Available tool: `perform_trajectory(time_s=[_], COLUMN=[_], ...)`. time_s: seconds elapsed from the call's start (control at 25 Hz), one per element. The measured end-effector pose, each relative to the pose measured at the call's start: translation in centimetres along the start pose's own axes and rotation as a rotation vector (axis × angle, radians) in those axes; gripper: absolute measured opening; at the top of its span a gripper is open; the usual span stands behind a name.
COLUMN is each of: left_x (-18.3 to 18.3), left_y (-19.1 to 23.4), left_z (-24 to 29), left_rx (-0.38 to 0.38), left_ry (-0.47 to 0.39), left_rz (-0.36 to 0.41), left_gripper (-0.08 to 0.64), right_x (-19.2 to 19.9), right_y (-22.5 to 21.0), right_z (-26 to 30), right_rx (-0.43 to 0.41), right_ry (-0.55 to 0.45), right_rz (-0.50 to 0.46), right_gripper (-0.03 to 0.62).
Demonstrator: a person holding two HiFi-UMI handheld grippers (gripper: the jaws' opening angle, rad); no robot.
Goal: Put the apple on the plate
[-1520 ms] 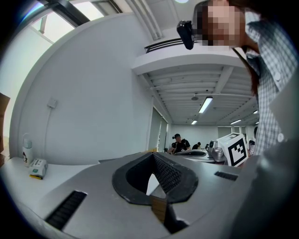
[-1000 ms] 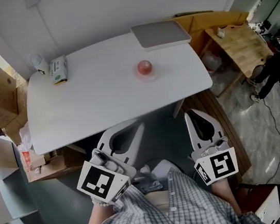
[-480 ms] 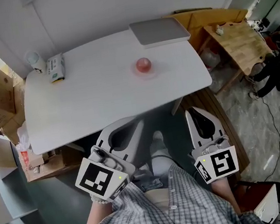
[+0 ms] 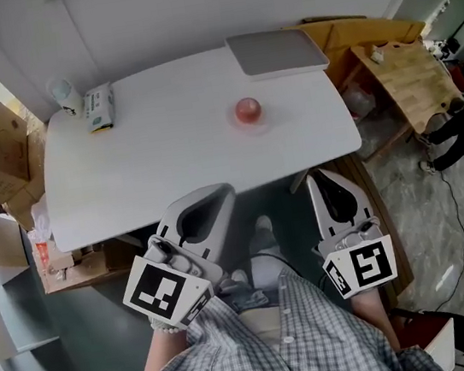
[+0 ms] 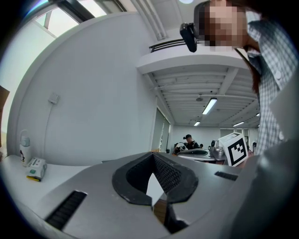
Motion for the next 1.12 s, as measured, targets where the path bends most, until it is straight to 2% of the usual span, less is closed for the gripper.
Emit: perform_trajectory(time_s=[0.76,1.12], left_x=[0.8,1.3], left_y=[3.1,4.7], left_z=[8.0,12.6], left_rx=[-0.063,-0.107], left_ry=[0.061,0.105], left_rz=[-0.011,-0.049], left_gripper=[0.009,0.009], right_x=[0.2,0.4], right_y=[-6.9,-11.1], right_z=[6.9,11.0], right_rx=[-0.071,-0.125], right_ry=[0.03,0.058], right_rz=[0.024,0.042], right_gripper=[0.032,0.032])
Point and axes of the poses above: the fingertips, and each gripper's own axes: z forward along the fingers, y to its left, x out of its underside, the point moved 9 cm from there along -z, backward along the fingers, and after that the axes turned 10 degrees about z, right-handed, at the moved point
